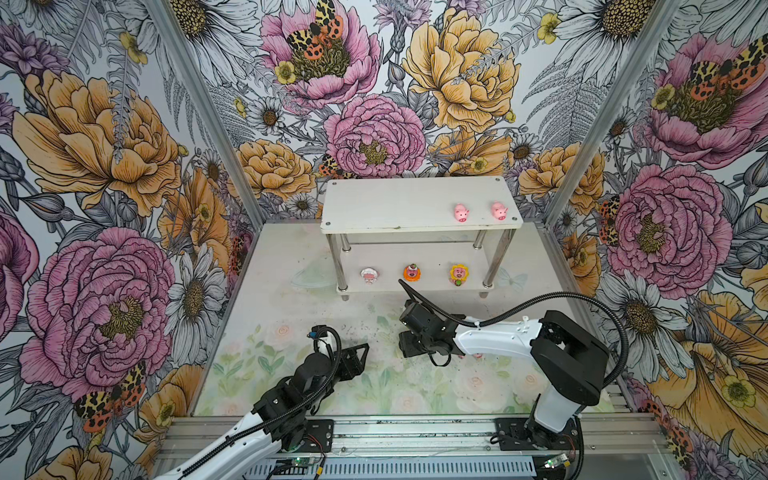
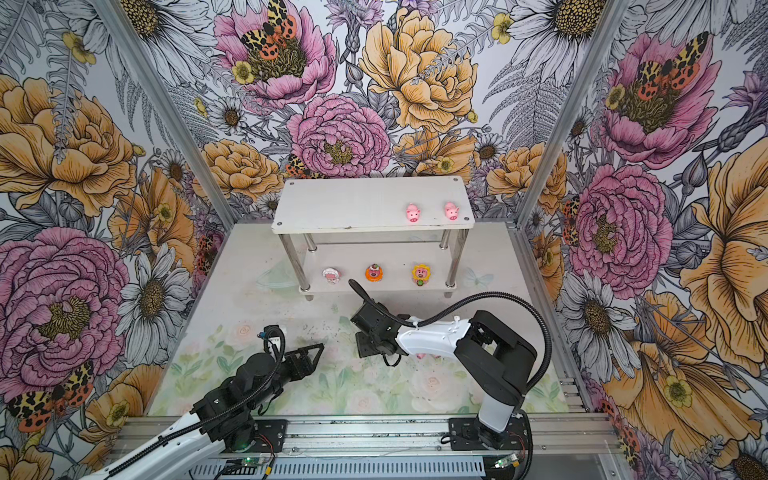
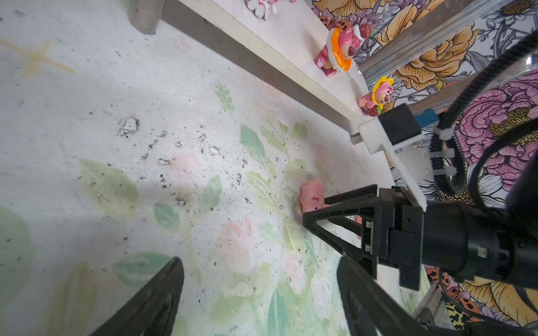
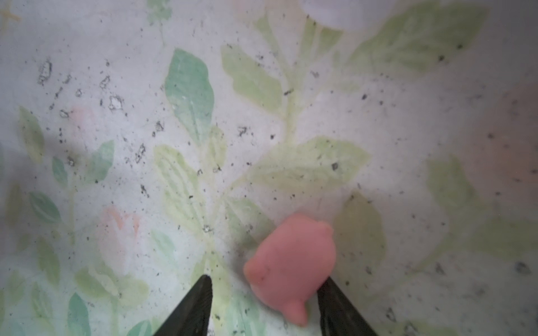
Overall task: Place and organize the plastic toys onto the shelf
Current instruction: 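Grasp another pink pig on the table with the right gripper, then lift the pink pig and carry it above the top shelf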
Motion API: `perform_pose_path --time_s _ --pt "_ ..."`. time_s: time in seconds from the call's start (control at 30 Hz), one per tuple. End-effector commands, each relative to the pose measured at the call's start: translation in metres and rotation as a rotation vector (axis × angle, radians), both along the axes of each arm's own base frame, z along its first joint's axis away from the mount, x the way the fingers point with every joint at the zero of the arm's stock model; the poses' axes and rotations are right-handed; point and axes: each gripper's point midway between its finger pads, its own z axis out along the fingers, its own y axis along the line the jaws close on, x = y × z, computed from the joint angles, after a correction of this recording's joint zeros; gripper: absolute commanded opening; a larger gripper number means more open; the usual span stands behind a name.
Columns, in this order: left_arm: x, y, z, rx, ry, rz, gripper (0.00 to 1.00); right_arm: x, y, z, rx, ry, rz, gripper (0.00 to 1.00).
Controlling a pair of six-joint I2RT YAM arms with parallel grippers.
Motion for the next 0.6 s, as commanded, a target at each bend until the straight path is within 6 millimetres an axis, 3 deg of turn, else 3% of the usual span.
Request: perform_pose_path --time_s 0.0,0.17,0.33,0.43,0.57 --pt "-0.003 0.008 -0.017 0.048 0.027 0.011 0.85 0.018 0.007 0.01 0.014 -0.068 -0.009 0.54" --pt "-0.002 0.008 -0.016 0.043 0.024 0.015 0.85 0.024 0.0 0.006 -0.011 -0.088 -0.027 0.46" --pt "-0.002 0.009 -0.016 0.045 0.025 0.016 0.85 0.025 -0.002 0.007 0.002 -0.093 -0.028 0.29" --pt "-0.002 0.009 -0.017 0.046 0.027 0.016 0.85 0.024 0.0 0.012 0.013 -0.096 -0.011 0.15" --pt "-0.002 0.009 -0.015 0.042 0.027 0.017 0.85 0.018 0.0 0.029 0.039 -0.085 0.015 0.11"
